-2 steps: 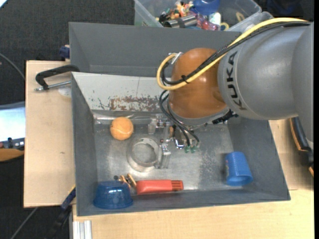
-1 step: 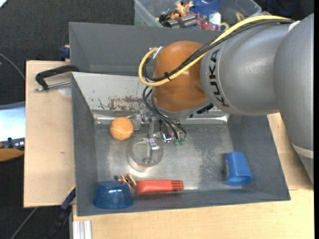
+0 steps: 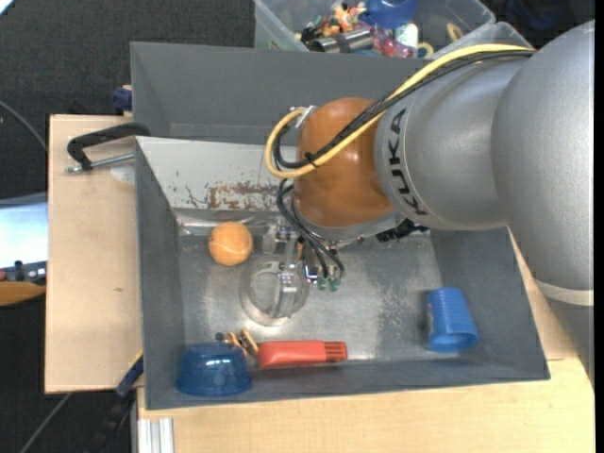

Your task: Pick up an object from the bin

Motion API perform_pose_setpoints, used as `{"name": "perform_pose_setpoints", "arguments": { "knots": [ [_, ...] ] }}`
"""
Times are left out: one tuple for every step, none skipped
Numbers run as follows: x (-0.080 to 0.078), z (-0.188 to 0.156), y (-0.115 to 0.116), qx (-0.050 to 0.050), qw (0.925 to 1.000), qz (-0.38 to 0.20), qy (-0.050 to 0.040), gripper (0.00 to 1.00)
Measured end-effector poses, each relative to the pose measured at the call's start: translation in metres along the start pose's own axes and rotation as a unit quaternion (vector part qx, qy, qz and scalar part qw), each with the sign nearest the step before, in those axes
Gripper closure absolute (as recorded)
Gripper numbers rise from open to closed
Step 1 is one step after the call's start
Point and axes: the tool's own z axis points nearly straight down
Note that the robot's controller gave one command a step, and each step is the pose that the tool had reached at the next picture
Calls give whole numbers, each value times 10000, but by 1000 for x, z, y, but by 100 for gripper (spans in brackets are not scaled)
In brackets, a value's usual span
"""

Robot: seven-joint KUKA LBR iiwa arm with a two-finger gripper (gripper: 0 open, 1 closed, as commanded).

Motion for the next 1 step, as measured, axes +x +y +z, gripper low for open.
{"name": "perform_pose_setpoints", "arguments": {
  "knots": [
    [-31, 45, -14, -16, 9972, -747, 18, 0]
  ]
}}
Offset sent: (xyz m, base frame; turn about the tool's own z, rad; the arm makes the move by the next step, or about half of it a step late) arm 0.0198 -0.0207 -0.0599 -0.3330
